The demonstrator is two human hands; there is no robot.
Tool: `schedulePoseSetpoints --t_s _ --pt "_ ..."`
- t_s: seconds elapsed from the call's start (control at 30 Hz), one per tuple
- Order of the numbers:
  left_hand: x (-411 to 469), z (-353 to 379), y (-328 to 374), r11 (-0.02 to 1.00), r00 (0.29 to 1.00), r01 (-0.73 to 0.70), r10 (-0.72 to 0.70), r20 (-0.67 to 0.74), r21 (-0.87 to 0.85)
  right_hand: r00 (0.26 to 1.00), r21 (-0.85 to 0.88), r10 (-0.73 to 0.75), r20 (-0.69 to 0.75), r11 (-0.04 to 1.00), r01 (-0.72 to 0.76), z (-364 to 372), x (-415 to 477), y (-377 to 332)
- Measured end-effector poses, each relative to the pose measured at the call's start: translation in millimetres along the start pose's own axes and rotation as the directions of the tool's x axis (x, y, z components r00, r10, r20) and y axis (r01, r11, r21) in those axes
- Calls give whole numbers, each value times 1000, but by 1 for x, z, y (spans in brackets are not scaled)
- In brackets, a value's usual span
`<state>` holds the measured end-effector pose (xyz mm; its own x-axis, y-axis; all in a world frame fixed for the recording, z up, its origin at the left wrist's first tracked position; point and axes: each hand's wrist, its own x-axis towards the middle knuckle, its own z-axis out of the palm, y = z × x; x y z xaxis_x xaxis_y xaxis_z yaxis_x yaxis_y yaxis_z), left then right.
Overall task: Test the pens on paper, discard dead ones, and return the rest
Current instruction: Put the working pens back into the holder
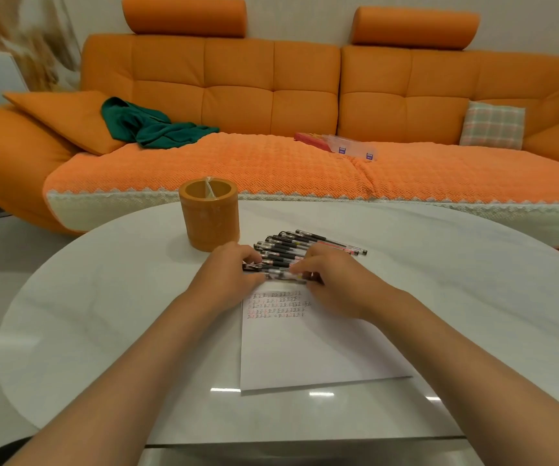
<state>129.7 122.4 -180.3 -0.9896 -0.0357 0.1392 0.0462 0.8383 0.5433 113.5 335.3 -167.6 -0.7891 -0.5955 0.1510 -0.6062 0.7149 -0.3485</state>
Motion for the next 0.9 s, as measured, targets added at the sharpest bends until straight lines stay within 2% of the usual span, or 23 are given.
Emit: schedulePoseSetpoints --t_s 0.17,0.23,0.43,0.57,0.67,0.9 --pt "3 -5 -6 981 999 46 -44 15 -188 998 -97 -52 -40 994 48 6 1 -5" --pt "2 -6 -4 980 999 32 -31 8 -198 997 -89 -47 -58 995 42 7 2 -6" --pt "0 -4 1 996 990 -84 84 114 -4 991 -120 24 -132 992 -40 2 9 1" --pt "2 -2 1 992 992 -123 123 7 31 970 -106 129 -208 982 -153 -7 15 15" --pt "6 1 0 981 985 -168 172 -32 99 977 -162 134 -167 974 -161 -11 18 19" --pt "16 7 -4 964 979 -201 195 50 172 989 -329 135 -64 933 -148 -7 27 23"
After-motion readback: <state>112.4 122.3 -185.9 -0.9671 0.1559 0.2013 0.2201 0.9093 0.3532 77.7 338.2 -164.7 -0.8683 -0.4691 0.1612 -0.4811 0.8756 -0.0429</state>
